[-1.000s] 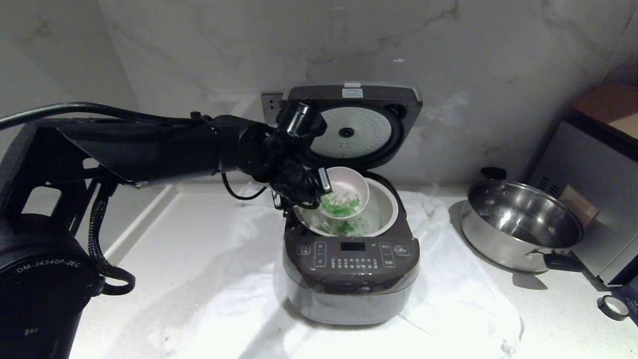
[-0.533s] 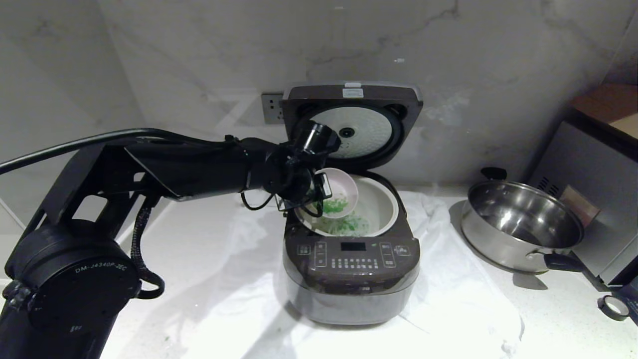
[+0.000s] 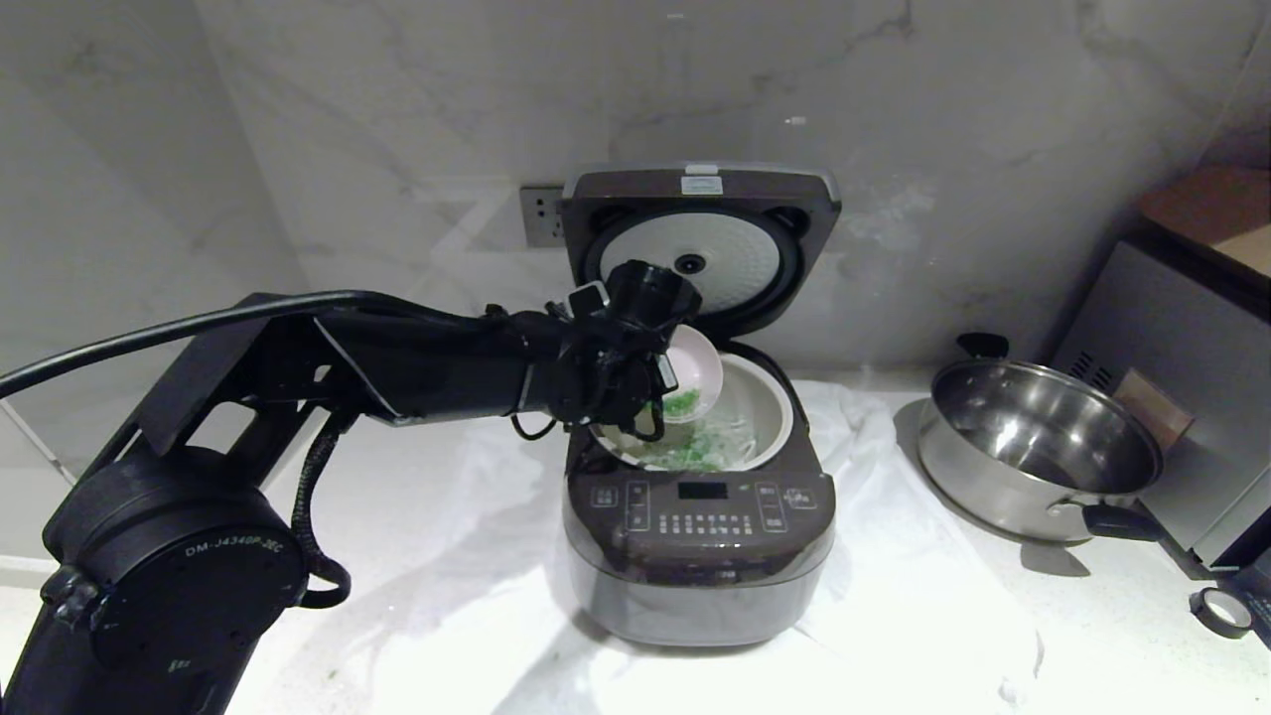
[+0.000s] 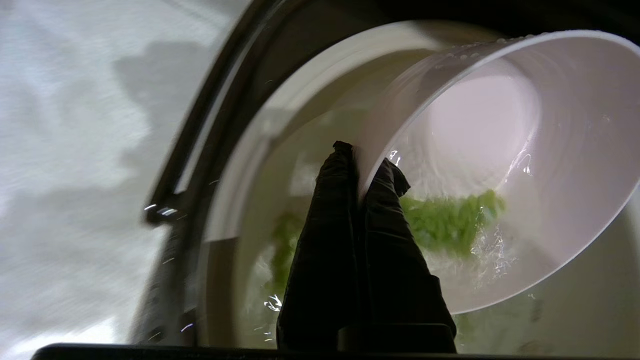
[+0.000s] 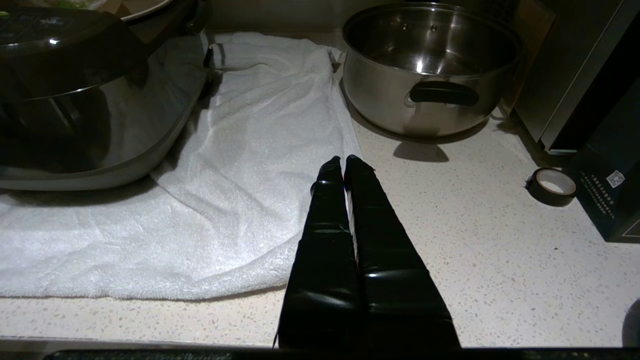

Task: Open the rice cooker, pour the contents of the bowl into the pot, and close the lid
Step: Pour the water from the bowl into the rice cooker

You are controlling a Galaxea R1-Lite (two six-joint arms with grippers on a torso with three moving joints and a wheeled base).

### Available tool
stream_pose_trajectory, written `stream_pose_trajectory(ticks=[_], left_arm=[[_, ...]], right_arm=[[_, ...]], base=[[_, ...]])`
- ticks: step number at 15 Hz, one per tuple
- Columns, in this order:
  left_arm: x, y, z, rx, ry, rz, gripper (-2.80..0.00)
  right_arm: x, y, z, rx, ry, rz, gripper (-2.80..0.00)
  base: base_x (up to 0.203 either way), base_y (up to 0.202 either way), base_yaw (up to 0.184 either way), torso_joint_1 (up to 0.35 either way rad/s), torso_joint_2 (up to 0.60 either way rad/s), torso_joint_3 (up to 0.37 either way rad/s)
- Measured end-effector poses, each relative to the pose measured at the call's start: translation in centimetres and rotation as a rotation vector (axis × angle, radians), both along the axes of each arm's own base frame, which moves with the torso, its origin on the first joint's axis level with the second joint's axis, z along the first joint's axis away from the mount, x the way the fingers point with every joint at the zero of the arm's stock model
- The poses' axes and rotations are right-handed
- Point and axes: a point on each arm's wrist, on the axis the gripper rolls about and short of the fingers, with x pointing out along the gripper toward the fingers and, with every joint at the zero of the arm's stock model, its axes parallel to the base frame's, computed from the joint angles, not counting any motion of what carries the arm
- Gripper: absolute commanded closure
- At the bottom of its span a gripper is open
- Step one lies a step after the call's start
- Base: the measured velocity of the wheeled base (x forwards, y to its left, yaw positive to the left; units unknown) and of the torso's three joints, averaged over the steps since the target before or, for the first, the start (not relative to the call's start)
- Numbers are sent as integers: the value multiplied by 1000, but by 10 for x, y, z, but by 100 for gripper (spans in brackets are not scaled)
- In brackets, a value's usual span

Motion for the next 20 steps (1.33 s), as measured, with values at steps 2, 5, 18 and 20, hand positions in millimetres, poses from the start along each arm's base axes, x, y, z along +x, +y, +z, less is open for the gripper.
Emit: stream_pose_trajectory(ticks=[2,5,18,20], left_arm=[[2,-3,-5,-47,-72,-9,0],[1,-7,-17,-112,-210,-48,0],[-27,12,-64,-253,-788,-496,0],[-25,10,-59,-199,-827,-475,0]], right_arm=[[0,0,0,1,0,0,0],[0,0,0,1,0,0,0],[0,0,0,0,0,0,0],[0,0,0,1,-1,0,0]], base=[[0,0,0,0,0,0],[0,0,0,0,0,0],[0,0,0,0,0,0],[0,0,0,0,0,0]])
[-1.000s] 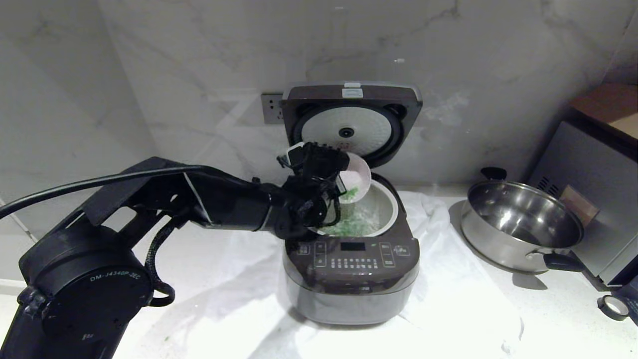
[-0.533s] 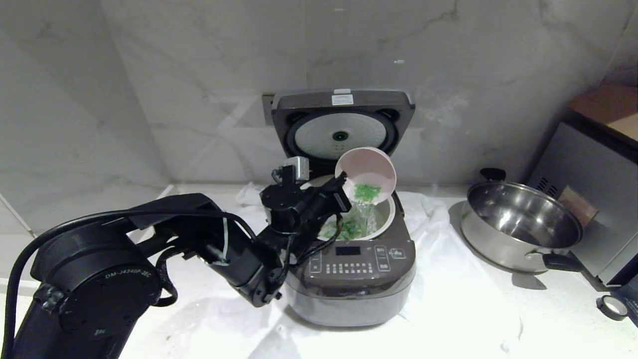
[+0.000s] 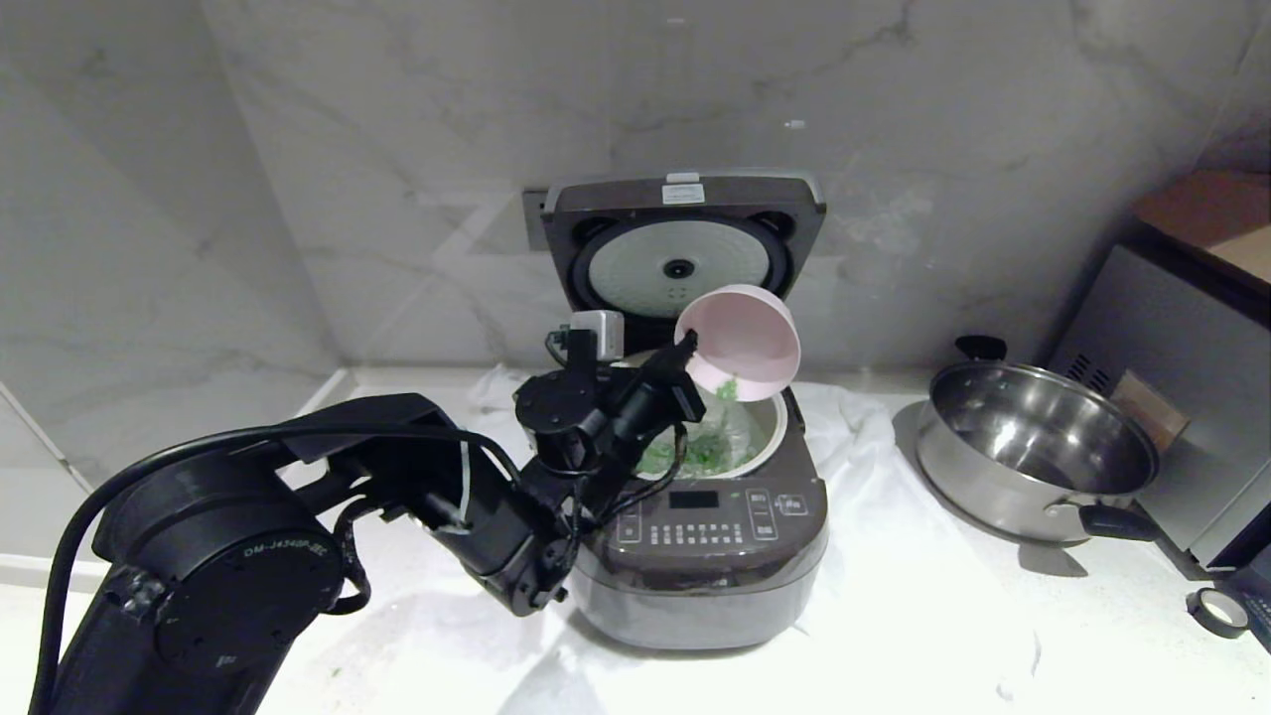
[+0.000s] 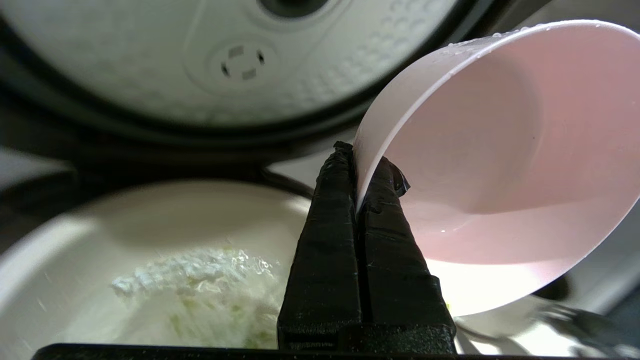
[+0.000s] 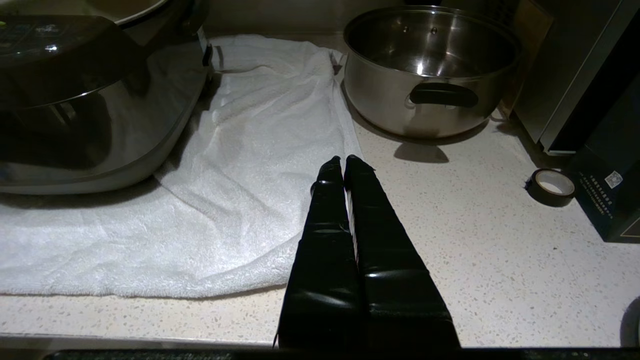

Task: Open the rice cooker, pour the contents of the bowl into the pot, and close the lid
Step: Pour the water from the bowl into the rice cooker

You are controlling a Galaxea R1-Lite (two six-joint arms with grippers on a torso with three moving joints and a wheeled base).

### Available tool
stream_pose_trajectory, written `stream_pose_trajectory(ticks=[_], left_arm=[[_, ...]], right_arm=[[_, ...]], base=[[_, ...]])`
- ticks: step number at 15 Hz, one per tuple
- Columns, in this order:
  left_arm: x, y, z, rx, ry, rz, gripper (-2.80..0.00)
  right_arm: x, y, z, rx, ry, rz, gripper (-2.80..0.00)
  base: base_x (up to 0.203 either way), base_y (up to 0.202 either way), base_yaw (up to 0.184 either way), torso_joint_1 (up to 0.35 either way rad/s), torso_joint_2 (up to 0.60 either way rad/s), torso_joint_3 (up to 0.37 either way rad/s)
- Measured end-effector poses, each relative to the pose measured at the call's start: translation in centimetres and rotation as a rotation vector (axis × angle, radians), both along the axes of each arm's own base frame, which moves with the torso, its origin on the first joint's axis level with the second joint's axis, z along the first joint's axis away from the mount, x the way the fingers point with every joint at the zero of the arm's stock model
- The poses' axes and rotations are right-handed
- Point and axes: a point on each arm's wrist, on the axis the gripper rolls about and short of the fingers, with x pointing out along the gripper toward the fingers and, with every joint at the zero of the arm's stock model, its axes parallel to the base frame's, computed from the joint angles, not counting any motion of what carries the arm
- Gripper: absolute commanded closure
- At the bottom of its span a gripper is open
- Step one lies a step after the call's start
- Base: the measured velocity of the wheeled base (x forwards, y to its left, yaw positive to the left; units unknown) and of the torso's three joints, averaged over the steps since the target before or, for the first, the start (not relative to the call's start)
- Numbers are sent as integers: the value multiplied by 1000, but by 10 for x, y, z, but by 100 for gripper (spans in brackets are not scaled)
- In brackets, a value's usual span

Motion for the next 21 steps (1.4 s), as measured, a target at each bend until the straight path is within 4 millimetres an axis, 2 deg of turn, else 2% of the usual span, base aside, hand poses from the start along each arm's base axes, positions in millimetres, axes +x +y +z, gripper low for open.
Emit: stream_pose_trajectory(ticks=[13,18,21], left_arm=[[9,2,5,-16,-31,38,0],[23,26,17,-29,-53,93,0],[19,35,15,14,-3,98,0]], right_arm=[[0,0,0,1,0,0,0],[0,0,0,2,1,0,0],[0,0,0,2,0,-1,0]], base=[[0,0,0,0,0,0],[0,0,0,0,0,0],[0,0,0,0,0,0]])
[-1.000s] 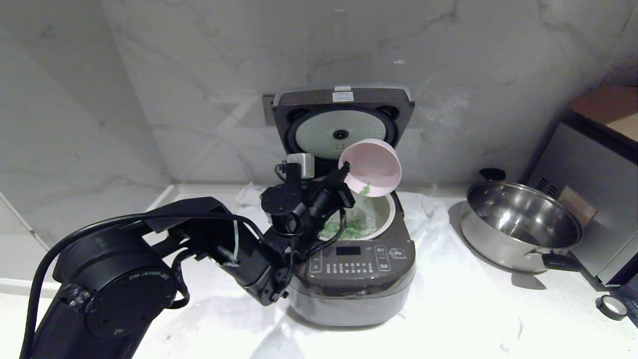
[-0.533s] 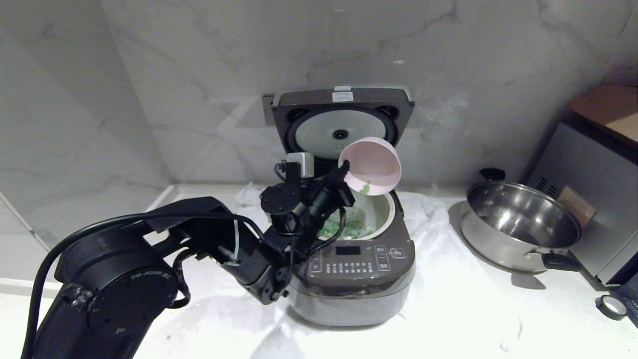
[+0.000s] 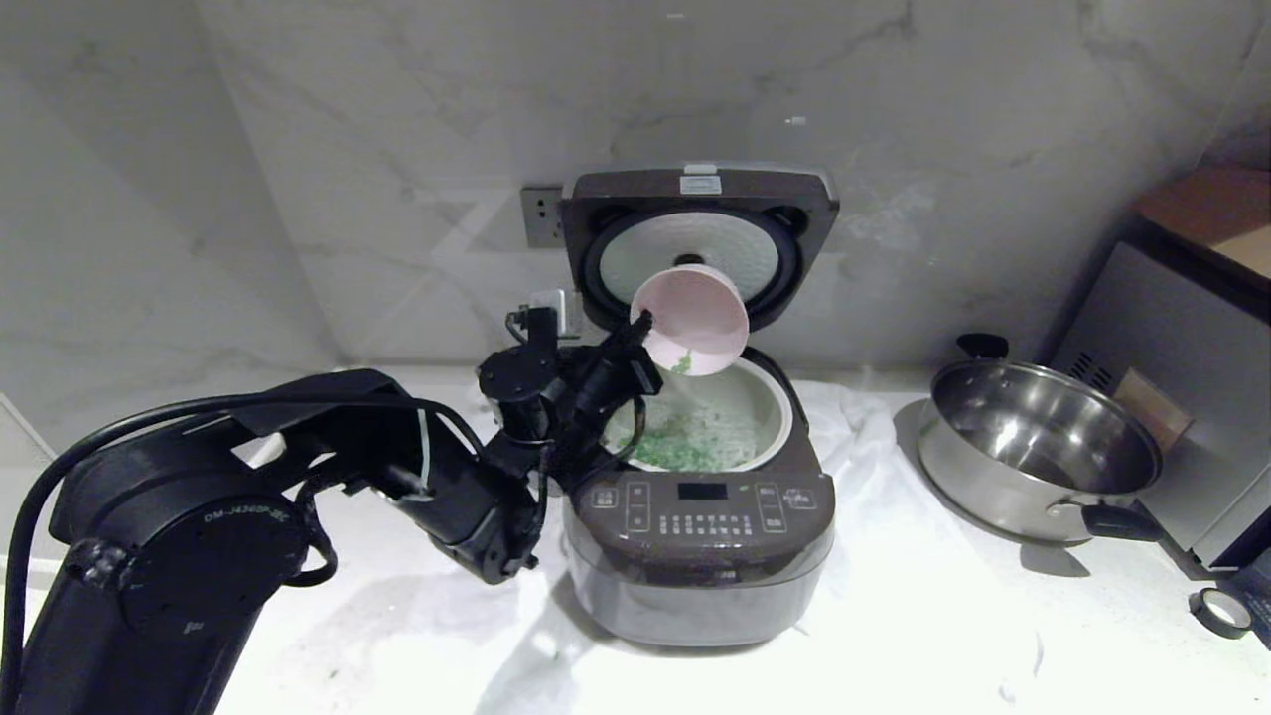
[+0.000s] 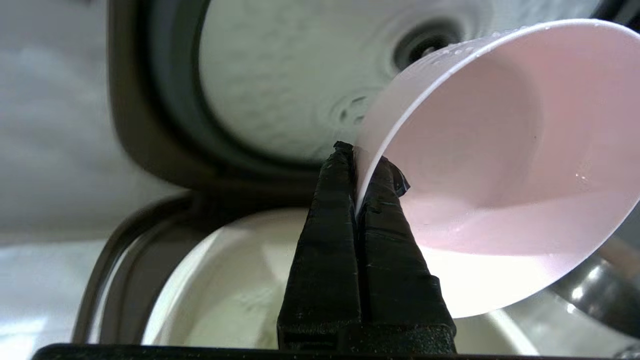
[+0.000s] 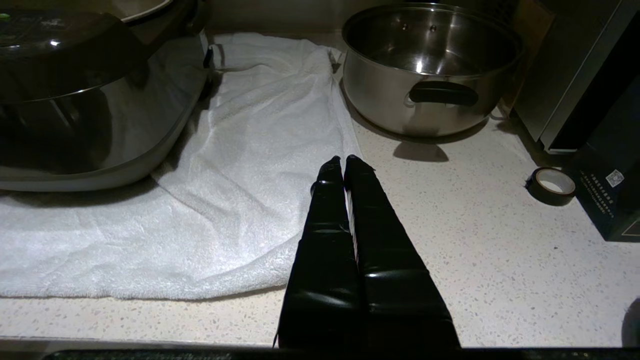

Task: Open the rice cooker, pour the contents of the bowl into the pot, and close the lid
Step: Pour the water from the bowl into the rice cooker

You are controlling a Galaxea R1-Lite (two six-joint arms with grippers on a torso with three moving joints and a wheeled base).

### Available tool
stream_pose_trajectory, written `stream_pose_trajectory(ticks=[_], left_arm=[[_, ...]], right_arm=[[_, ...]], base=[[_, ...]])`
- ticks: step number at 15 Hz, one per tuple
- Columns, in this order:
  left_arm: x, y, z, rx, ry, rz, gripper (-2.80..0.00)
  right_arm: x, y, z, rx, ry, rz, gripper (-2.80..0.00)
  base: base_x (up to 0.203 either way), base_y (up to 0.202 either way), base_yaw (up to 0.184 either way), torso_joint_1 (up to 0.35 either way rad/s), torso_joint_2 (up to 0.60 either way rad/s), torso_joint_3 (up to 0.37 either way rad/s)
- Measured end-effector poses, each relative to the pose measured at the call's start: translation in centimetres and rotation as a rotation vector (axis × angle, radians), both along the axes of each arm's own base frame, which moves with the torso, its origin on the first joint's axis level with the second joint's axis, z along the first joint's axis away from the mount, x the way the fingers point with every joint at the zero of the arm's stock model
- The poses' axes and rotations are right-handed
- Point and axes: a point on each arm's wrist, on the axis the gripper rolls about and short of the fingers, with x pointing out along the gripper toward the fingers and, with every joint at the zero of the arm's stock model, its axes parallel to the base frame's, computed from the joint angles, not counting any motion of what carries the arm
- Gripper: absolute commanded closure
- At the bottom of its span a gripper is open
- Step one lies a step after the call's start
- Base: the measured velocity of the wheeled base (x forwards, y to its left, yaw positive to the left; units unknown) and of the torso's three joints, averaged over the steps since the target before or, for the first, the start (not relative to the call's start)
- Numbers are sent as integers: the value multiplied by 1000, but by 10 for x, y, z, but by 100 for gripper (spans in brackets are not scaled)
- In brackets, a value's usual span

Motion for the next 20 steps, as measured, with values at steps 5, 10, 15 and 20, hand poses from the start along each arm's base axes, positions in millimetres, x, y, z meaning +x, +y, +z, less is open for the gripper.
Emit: stream_pose_trajectory(ticks=[5,10,15,20], left_arm=[[2,7,15,19,-69,-21,0],[-14,8,-10,209,-82,-55,0],[-6,13,-16,329,-168,-75,0],[7,26,2,241,-171,-25,0]], right_arm=[[0,0,0,0,0,0,0],[0,0,0,3,-1,-1,0],[0,0,0,3,0,-1,0],[0,0,0,5,0,-1,0]], base=[[0,0,0,0,0,0],[0,0,0,0,0,0],[0,0,0,0,0,0],[0,0,0,0,0,0]])
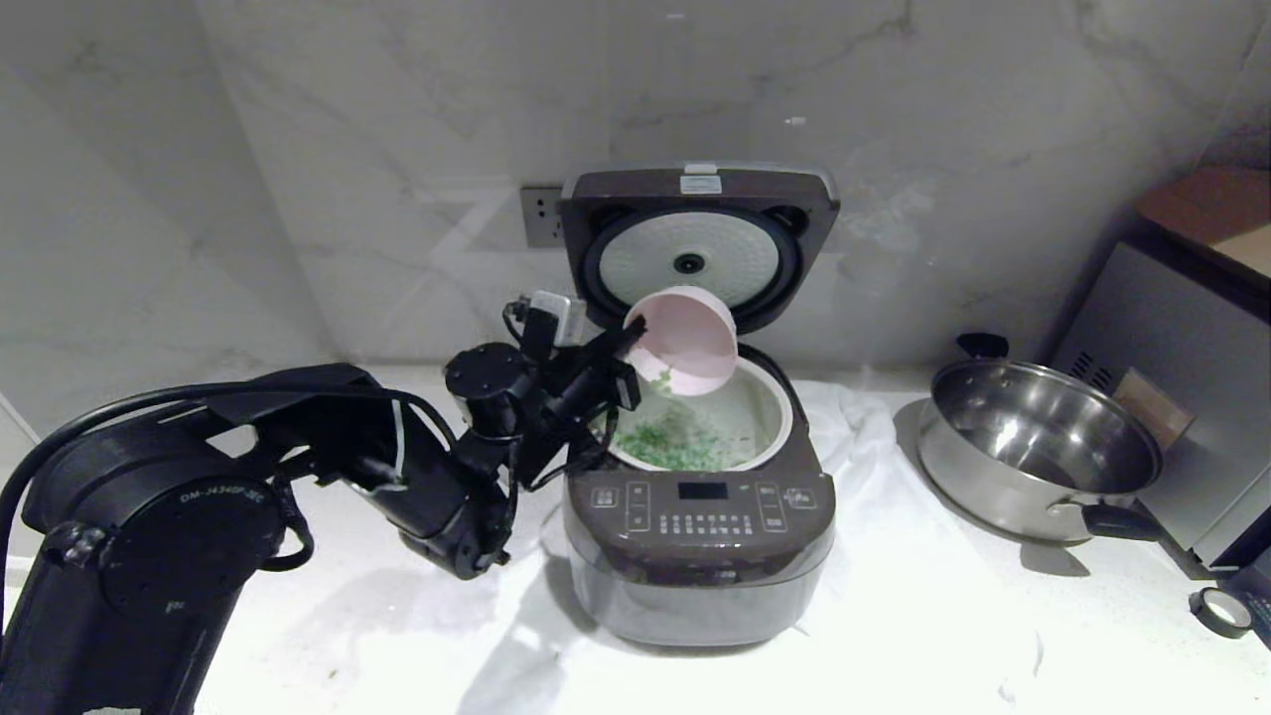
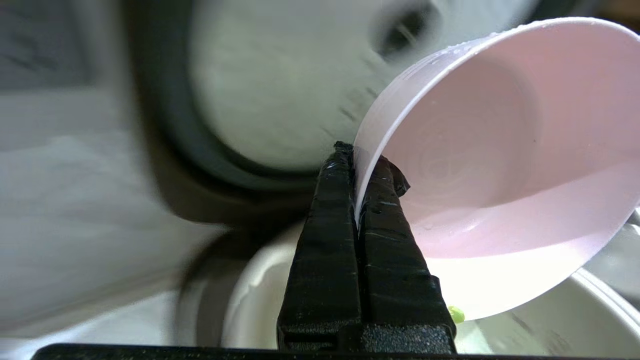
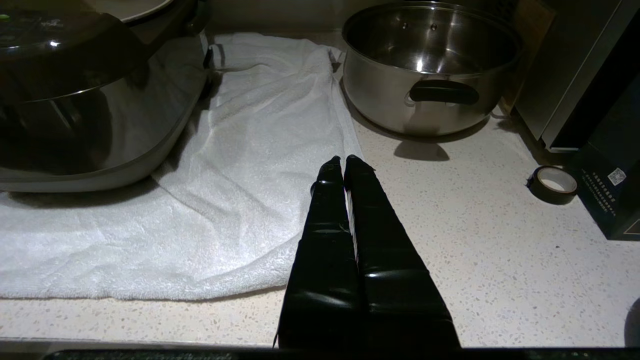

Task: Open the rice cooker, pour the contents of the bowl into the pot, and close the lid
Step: Pour the water from the bowl into the rice cooker

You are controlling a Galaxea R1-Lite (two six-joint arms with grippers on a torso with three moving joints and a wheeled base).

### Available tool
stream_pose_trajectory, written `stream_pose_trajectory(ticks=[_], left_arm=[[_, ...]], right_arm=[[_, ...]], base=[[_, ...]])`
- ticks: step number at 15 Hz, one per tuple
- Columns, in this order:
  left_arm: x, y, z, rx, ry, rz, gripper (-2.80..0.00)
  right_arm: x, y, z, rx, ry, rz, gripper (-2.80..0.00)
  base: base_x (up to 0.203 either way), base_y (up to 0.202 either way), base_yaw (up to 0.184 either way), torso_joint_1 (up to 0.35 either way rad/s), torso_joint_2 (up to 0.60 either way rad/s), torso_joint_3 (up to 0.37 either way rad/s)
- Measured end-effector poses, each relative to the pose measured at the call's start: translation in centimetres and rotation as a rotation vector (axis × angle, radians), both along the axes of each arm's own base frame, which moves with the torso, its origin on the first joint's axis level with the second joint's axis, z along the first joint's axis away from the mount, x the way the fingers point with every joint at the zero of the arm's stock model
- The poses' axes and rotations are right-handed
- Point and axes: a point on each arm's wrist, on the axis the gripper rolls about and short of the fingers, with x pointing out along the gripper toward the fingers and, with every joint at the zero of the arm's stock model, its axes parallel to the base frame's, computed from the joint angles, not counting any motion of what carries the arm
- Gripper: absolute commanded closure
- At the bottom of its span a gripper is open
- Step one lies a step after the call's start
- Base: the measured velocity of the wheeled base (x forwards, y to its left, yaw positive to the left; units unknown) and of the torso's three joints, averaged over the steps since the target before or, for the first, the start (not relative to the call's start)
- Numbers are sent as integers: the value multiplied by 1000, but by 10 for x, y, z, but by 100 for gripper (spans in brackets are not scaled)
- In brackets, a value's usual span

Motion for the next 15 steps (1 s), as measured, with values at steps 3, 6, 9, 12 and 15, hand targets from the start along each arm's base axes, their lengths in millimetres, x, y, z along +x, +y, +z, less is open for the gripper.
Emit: stream_pose_trajectory(ticks=[3,6,9,12,15], left_arm=[[-2,14,17,6,76,22,0],[-13,25,28,76,257,71,0],[-26,26,29,115,461,89,0],[-18,19,35,12,381,95,0],[-8,15,39,-149,117,42,0]], right_arm=[[0,0,0,0,0,0,0],[0,0,0,-1,0,0,0],[0,0,0,-1,0,0,0],[0,0,0,0,-1,0,0],[0,0,0,-1,0,0,0]], base=[[0,0,0,0,0,0],[0,0,0,0,0,0],[0,0,0,0,0,0],[0,0,0,0,0,0],[0,0,0,0,0,0]])
